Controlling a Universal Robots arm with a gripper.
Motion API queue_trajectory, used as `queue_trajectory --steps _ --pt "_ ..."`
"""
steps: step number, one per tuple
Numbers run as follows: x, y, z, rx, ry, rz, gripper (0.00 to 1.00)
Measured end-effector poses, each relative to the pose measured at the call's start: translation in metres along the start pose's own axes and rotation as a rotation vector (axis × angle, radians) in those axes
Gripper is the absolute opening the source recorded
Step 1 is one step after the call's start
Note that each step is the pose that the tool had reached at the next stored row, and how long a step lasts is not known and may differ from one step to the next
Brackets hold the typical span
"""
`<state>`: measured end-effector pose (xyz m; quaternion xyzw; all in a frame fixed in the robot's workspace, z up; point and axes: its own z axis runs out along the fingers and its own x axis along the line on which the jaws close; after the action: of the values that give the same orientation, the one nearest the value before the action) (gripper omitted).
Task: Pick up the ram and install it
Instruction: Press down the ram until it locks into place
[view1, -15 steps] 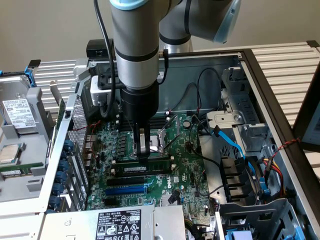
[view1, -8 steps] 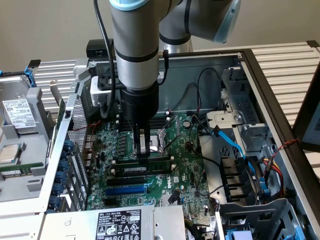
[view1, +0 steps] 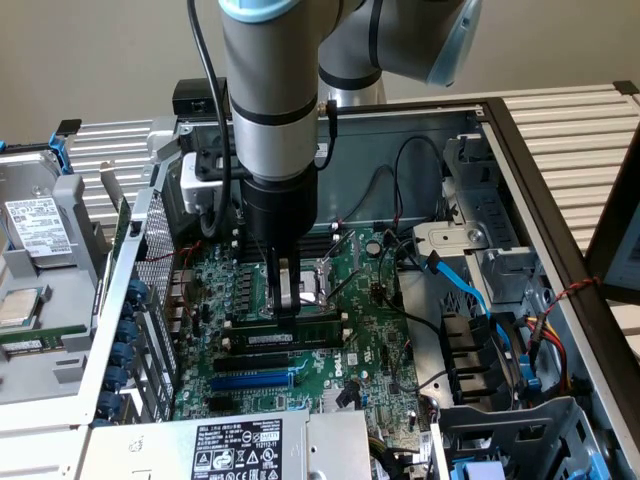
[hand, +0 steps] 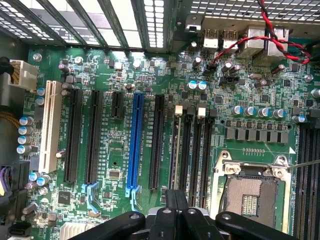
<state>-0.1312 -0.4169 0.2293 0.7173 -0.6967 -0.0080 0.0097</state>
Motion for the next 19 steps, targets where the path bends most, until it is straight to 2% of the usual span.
queue_trajectory --steps 7,9,14,19 --pt "0.0 -0.0001 0.0034 -0.0002 -0.0021 0.0 0.1" --pt "0.0 -0.0002 -0.0025 0.0008 -0.0042 0.0 0.1" --pt "0.0 0.0006 -0.024 -0.0018 -0.0029 0.0 0.1" --pt "0.0 0.0006 -0.0254 -0.0018 -0.0031 0.0 0.1"
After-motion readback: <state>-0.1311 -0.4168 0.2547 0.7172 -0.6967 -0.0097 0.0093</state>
